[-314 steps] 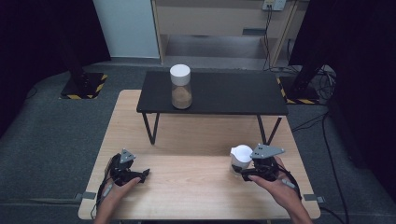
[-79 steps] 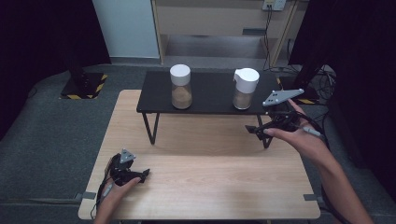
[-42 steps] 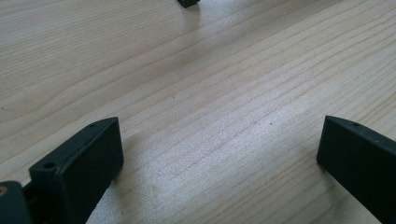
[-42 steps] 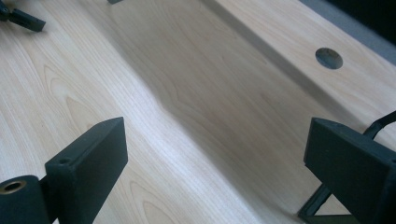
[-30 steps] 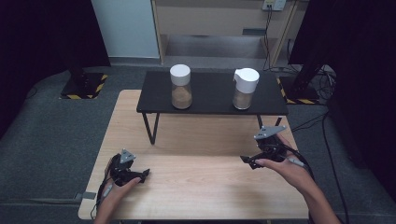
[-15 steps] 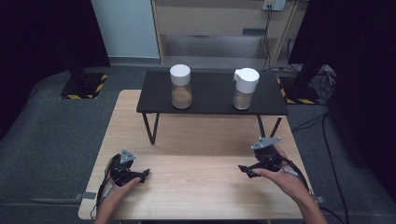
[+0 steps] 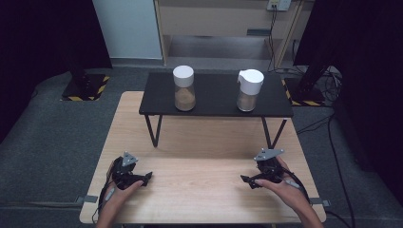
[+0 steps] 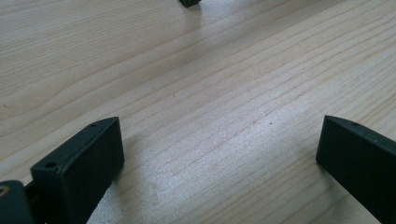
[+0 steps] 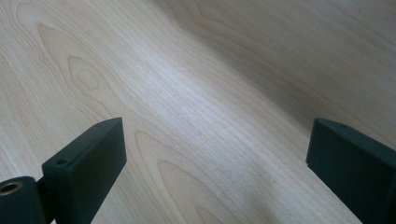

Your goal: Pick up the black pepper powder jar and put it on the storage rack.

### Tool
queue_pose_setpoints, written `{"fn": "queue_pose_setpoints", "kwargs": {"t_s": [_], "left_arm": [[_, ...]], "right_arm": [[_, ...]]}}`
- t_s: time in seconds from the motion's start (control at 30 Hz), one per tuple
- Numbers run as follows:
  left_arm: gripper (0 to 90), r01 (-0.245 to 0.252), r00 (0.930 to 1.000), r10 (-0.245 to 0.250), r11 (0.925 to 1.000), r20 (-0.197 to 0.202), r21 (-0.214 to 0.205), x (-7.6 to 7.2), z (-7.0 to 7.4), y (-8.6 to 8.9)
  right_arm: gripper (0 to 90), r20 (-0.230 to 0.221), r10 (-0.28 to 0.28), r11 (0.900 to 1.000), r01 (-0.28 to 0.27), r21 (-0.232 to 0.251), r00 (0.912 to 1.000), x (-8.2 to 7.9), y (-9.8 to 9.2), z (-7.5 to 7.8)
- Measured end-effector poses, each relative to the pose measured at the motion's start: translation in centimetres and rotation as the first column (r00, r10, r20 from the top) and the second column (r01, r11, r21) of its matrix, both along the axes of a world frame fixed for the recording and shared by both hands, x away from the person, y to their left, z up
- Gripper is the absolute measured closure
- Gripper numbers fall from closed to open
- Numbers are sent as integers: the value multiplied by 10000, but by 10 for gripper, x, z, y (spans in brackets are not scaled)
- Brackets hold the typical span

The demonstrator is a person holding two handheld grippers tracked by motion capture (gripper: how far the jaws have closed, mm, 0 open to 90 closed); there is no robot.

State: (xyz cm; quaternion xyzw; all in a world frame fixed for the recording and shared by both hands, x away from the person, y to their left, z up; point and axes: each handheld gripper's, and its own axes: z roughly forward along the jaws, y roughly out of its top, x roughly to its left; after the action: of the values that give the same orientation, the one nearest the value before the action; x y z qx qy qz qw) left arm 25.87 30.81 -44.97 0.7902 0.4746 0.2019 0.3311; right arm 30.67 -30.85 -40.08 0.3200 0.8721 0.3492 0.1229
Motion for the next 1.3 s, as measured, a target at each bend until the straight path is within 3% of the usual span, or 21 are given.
{"fn": "queue_pose_setpoints", "kwargs": {"t_s": [0.33, 0.67, 0.87, 1.3], "left_arm": [[0, 3, 10000, -3, 10000, -3, -1, 0, 0, 0], [0, 1, 10000, -1, 10000, -1, -1, 0, 0, 0], [0, 24, 10000, -24, 10000, -18, 30, 0, 0, 0], [0, 25, 10000, -25, 10000, -16, 34, 0, 0, 0]], "right_arm": [[52, 144, -21, 9999, 19, 149, 9999, -10, 2, -26], [45, 187, 36, 10000, -36, 15, 9998, -13, 2, -41], [23, 380, -82, 9993, 68, 356, 9992, -18, -2, -50], [13, 373, -232, 9992, 221, 321, 9990, -20, 1, -50]]}}
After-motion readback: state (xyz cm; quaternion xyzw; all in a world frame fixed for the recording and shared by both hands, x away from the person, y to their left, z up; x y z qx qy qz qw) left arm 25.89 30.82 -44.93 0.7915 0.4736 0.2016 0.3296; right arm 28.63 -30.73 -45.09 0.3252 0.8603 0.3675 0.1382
